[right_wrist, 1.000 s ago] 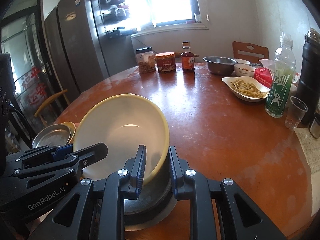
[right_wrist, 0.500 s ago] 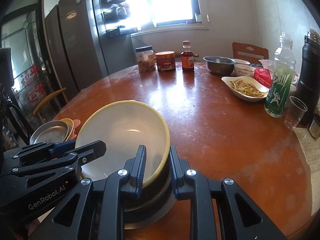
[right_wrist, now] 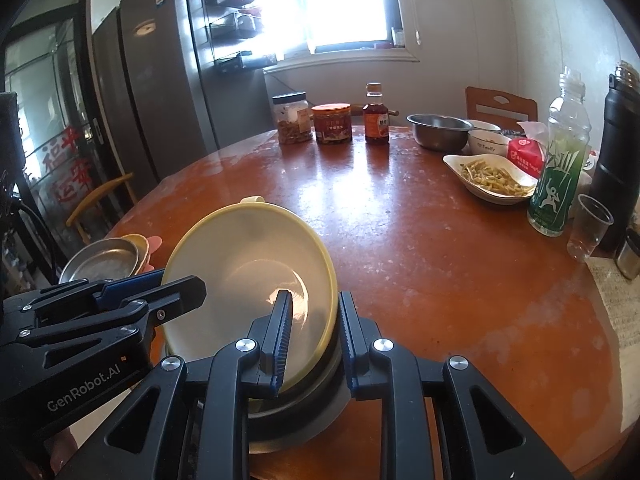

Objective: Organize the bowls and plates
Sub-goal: 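Lower the cream bowl into the deep steel bowl with the right gripper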

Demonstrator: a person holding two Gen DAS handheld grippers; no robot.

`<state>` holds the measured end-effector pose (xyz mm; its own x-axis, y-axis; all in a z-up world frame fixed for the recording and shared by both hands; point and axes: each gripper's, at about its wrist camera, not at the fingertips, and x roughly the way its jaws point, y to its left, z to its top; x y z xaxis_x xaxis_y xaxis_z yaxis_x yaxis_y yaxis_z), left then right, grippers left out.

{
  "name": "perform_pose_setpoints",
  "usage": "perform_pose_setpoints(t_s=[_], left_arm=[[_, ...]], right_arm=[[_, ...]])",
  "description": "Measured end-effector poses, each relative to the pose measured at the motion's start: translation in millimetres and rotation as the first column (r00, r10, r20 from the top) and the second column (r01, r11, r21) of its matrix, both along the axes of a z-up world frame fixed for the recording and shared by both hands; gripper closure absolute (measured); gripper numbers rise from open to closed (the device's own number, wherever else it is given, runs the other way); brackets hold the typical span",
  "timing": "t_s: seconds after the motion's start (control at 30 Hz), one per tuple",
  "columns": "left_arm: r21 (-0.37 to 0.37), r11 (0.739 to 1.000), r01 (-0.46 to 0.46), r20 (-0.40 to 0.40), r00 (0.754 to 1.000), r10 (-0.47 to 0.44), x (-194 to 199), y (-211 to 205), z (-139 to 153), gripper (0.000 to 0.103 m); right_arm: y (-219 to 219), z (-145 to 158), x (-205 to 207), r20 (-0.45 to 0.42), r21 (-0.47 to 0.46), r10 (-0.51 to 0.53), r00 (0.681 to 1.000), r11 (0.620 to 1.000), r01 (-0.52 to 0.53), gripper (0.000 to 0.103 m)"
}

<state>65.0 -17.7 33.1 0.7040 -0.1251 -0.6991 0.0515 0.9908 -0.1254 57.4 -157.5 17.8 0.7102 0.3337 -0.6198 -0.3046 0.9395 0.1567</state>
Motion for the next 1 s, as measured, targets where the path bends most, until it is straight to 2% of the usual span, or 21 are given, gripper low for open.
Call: perform_pose_setpoints(t_s=[0.5, 0.87, 1.0], left_arm=[[0.002, 1.0, 0.019, 0.004, 1.0, -0.019, -3, 1, 2, 0.072], [0.005, 1.0, 0.015, 0.012, 1.0, -0.015, -5, 3, 6, 0.068], [0.01, 1.0, 0.012, 0.018, 1.0, -0.012, -8, 3, 7, 0.063]], right_arm=[[-4, 4, 0, 0.008, 0.023, -0.004, 1.0, 1.0, 0.004, 0.077], [-8, 9, -2, 0.023, 0.041, -0.012, 1.0, 0.999, 0.011, 0.066], [-11, 10, -3, 0.02, 0.054, -0.016, 1.0, 0.998, 0.014, 0.062]])
